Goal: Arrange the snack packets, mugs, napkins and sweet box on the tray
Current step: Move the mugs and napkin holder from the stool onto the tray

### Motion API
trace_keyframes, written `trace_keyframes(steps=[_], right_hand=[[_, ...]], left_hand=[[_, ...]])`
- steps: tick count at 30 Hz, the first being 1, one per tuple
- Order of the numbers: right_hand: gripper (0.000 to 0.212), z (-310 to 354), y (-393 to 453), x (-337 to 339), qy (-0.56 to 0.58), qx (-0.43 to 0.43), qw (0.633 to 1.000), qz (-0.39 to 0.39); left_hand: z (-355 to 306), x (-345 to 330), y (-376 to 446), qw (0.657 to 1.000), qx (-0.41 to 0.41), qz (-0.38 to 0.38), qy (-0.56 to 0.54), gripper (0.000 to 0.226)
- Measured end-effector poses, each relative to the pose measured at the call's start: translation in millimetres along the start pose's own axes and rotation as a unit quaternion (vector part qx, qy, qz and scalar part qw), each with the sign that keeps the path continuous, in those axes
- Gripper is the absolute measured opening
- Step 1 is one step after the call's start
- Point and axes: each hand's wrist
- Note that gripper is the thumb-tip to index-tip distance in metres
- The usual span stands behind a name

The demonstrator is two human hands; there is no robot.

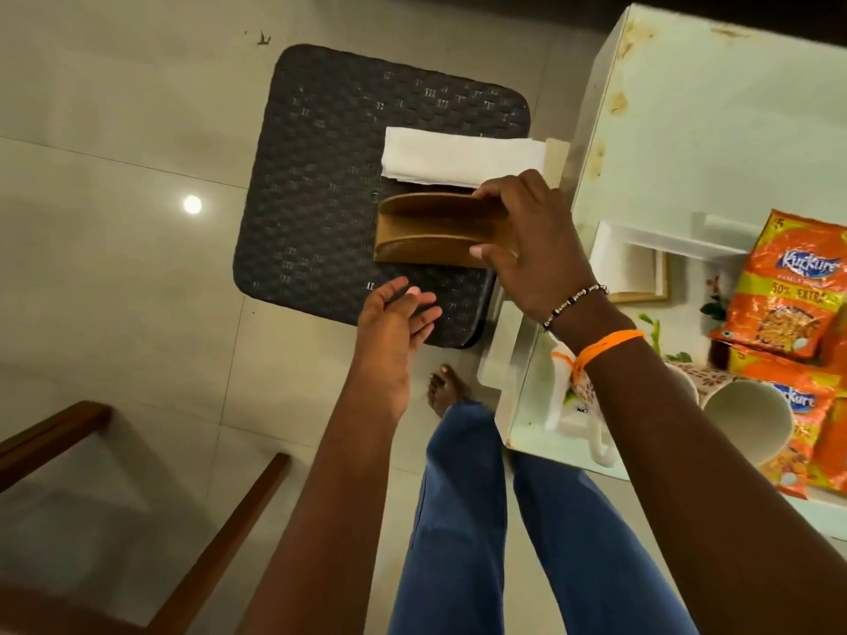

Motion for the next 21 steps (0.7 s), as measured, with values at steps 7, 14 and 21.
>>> trace_keyframes(steps=[7,14,21], right_hand=[[0.042,-23.9,-52.8,45.9,-0.009,-0.009,1.000,-0.022],[0.045,-94.7,-93.0,116.1,0.033,-0.087,0.994,-0.057],[0.048,-147.7,-107.0,136.9,0.067,-0.143,0.987,-0.038]], left_hand=[[27.3,-20.1,-28.4,1.000,0.013,-0.011,-0.011,0.032],[53.4,-54.9,-63.1,0.987,-0.075,0.130,0.063,0.038],[80.2,-91.1,-79.7,0.969,-0.134,0.151,0.143,0.047]])
Point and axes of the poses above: each hand's wrist, its own y-axis towards the middle knuckle, its own x-axis out of the back of the hand, z = x × y, and after that the axes turned 13 degrees about -z, right-handed
